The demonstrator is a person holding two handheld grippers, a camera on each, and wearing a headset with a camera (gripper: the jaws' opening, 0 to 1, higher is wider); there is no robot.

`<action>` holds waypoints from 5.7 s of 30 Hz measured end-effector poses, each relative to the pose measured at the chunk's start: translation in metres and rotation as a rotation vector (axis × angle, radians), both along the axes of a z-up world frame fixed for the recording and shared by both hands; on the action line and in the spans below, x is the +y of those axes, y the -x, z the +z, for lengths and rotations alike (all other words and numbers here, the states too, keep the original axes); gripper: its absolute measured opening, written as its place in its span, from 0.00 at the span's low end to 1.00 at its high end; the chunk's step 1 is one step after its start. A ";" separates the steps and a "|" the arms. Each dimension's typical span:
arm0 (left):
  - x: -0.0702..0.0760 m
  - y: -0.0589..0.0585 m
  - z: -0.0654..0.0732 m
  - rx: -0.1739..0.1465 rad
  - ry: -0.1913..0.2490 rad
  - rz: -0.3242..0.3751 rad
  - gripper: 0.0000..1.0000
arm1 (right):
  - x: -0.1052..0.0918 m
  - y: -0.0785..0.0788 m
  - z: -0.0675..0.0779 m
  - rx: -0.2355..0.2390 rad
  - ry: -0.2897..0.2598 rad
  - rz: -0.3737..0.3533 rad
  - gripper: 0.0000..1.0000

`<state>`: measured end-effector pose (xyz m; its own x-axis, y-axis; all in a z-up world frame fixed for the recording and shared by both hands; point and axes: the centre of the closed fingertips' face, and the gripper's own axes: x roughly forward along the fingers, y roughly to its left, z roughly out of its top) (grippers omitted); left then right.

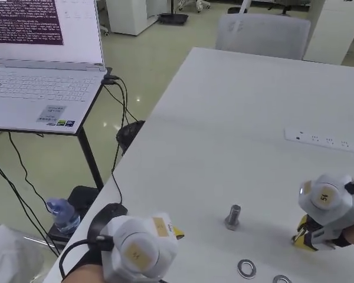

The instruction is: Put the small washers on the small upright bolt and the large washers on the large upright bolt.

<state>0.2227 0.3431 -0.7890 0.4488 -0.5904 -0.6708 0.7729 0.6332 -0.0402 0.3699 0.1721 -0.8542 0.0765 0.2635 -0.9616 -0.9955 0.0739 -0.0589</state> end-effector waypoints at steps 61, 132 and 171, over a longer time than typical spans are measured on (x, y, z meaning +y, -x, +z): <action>-0.001 0.003 0.014 -0.034 -0.001 0.015 0.77 | 0.018 0.092 0.011 0.038 -0.071 0.161 0.30; -0.005 0.009 0.016 -0.026 0.007 -0.004 0.68 | 0.020 0.095 -0.020 0.053 0.002 0.133 0.22; -0.004 0.008 0.009 -0.026 0.004 0.016 0.82 | 0.061 0.047 0.067 0.030 -0.063 0.092 0.22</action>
